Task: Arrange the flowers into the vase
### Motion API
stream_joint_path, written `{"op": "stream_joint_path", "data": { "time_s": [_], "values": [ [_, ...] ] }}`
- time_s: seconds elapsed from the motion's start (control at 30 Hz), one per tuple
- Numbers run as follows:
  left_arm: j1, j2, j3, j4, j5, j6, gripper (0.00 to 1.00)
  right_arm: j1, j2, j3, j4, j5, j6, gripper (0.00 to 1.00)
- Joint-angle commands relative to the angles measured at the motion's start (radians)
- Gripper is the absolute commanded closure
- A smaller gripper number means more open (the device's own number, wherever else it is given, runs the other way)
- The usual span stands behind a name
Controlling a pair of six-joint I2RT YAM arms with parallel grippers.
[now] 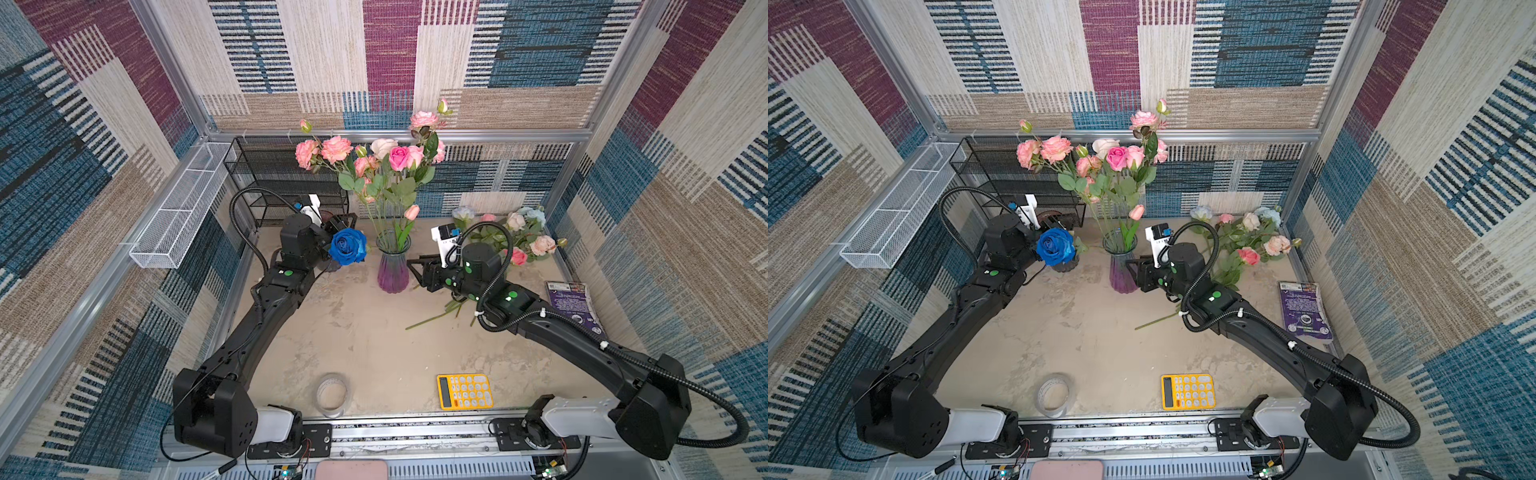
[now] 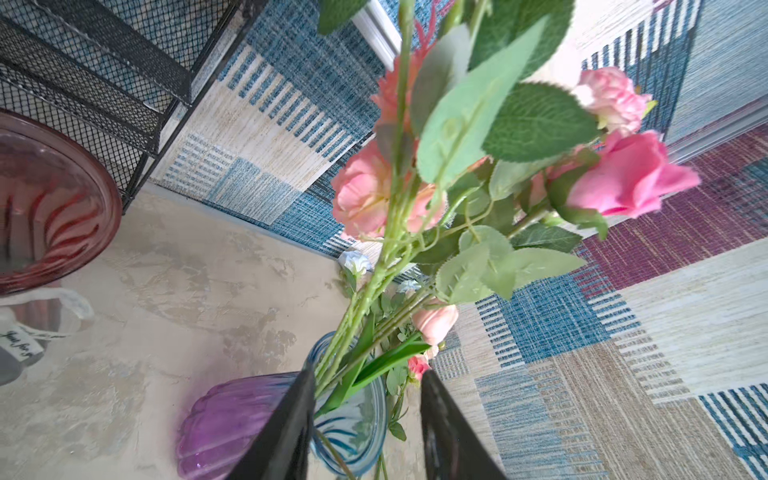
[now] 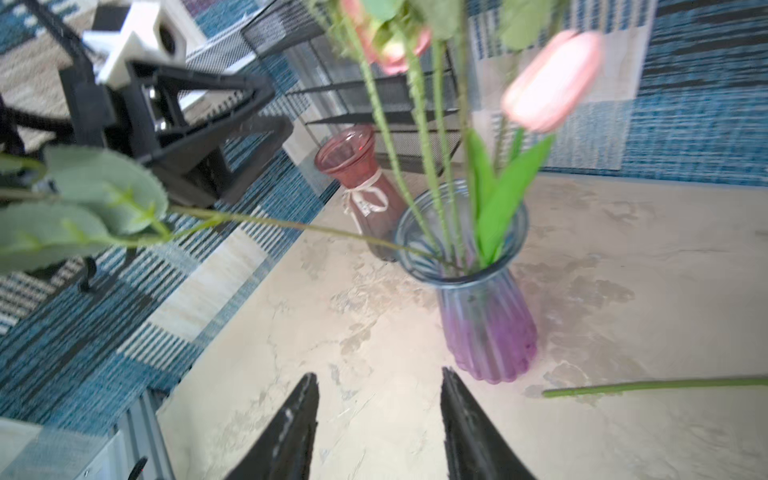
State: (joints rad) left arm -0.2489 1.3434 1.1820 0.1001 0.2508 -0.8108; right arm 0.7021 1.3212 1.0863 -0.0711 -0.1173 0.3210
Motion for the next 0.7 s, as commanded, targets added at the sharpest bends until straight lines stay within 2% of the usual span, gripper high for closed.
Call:
{"op": "stream_joint_path", "data": {
  "time_s": [0.0, 0.2, 0.37, 0.67],
  "values": [
    [0.006, -0.048, 0.01, -0.064, -0.064, 0.048, 0.57, 0.034, 0.049, 0.055, -0.027, 0.013, -0.083, 0.52],
    [0.034, -0.182, 0.01, -0.207, -0.217, 0.076, 0.56, 0.086, 0.208, 0.235, -0.046, -0.031, -0.109, 0.68],
    [0.083, -0.309, -0.035, -0.29, -0.308, 0.111, 0.56, 0.086, 0.353, 0.417, -0.066, -0.027, -0.117, 0.75],
    [0.128, -0.495, -0.187, -0.371, -0.319, 0.138, 0.55, 0.085, 0.659, 0.866, -0.229, 0.058, -0.12, 0.86]
  ]
}}
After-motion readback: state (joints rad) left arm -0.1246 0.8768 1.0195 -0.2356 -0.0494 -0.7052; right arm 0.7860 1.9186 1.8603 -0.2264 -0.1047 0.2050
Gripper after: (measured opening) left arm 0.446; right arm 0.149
